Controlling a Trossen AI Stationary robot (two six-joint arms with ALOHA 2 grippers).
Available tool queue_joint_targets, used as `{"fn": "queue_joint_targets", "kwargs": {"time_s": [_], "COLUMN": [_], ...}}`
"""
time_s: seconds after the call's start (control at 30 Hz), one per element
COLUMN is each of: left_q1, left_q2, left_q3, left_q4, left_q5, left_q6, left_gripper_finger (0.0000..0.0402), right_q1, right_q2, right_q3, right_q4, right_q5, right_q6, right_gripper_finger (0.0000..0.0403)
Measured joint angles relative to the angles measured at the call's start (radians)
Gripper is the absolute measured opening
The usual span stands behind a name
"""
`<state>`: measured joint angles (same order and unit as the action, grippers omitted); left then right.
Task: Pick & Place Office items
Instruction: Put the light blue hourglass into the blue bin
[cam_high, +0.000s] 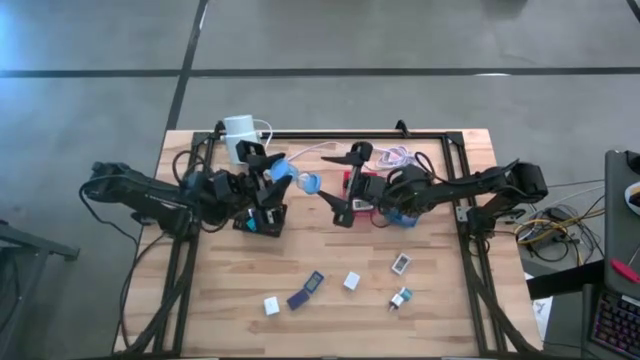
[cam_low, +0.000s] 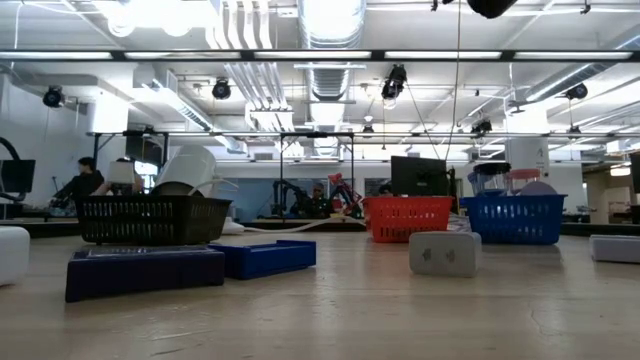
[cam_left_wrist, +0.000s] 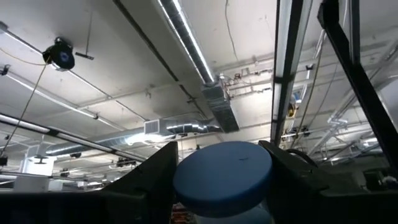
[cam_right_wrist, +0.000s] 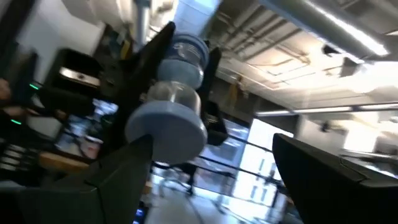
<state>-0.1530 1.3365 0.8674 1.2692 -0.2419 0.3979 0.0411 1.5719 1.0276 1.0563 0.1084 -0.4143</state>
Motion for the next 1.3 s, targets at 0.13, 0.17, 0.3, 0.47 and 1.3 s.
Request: {"fn": "queue_joint_targets", "kwargs": {"time_s": [0.13, 0.17, 0.3, 0.47, 1.3], "left_q1": [0.011, 0.016, 0.035, 0.055, 0.061], "left_q2": [0.000, 0.000, 0.003, 0.003, 0.002], "left_q3": [0.004, 0.005, 0.007, 0.013, 0.044], "left_q4": [-0.009, -0.017, -0.059, -0.075, -0.101], "left_q5": [0.010, 0.012, 0.018, 0.042, 0.157], "left_q6": [0.011, 0.015, 0.026, 0.022, 0.025], "left_gripper_finger": [0.0196, 0.0196, 0.0196, 0.0196, 0.0196], "right_q1": [-0.003, -0.003, -0.001, -0.003, -0.016], "right_q2": [0.000, 0.000, -0.001, -0.002, 0.000], "right_q3": [-0.007, -0.007, -0.009, -0.009, -0.001], "right_q4": [0.019, 0.024, 0.023, 0.002, 0.022], "right_q5": [-0.060, -0.073, -0.157, -0.159, -0.168], "right_q6": [0.065, 0.077, 0.139, 0.165, 0.217], "right_gripper_finger": [0.0327, 0.0327, 0.0327, 0.0327, 0.0327]}}
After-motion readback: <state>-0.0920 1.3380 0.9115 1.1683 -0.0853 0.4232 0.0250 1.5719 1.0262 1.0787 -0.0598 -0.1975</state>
